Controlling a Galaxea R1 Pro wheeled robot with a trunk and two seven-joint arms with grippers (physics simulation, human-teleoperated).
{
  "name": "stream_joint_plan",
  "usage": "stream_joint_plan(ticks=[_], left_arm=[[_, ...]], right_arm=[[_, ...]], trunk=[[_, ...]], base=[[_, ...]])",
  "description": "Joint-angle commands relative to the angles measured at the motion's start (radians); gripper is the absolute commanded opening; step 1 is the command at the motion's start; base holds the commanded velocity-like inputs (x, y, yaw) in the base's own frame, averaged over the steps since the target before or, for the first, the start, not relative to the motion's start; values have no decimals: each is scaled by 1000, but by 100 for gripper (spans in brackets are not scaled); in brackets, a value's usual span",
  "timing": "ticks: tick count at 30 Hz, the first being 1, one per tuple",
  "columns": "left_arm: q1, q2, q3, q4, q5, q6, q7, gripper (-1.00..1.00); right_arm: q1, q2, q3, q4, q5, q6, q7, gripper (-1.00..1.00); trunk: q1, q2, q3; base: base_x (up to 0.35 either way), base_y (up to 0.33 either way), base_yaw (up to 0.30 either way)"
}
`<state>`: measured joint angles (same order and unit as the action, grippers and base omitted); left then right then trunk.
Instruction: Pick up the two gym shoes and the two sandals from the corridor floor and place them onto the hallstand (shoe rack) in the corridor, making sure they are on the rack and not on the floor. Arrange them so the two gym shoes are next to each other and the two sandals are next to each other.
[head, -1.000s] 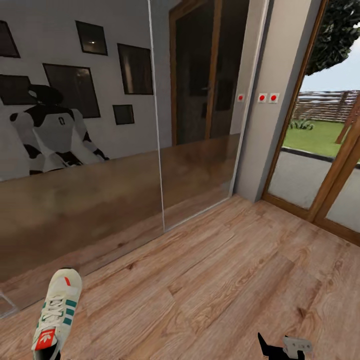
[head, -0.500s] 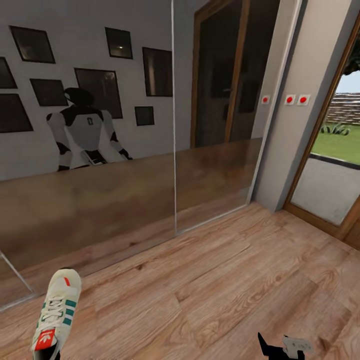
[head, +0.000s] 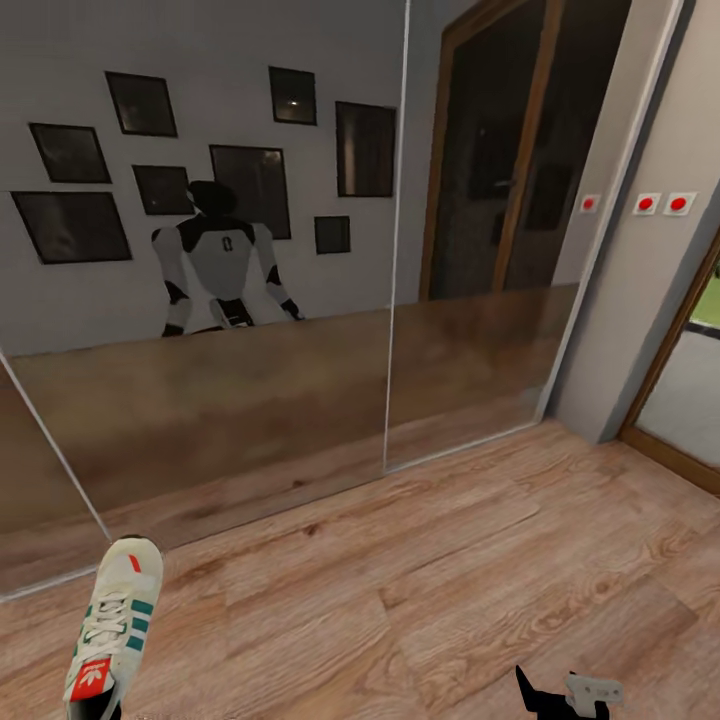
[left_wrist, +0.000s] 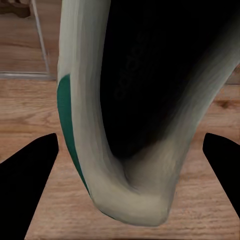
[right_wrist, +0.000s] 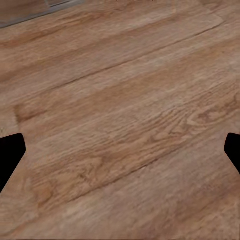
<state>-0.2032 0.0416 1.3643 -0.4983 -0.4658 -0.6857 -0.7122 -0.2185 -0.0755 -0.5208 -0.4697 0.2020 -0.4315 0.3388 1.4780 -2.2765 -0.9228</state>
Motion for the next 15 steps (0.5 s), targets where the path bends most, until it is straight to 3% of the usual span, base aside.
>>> stream_joint_plan(ticks=[1, 15], left_arm=[[-2, 0, 9, 0, -4, -2, -9, -100], [-2, 0, 9, -1, -4, -2, -9, -100]], right_arm=[[-1, 1, -8, 0, 10, -4, 6, 100], [-1, -1, -8, -1, 10, -3, 8, 100]], trunk=[[0, 0, 0], [0, 0, 9]], base=[[0, 0, 260], [0, 0, 260]])
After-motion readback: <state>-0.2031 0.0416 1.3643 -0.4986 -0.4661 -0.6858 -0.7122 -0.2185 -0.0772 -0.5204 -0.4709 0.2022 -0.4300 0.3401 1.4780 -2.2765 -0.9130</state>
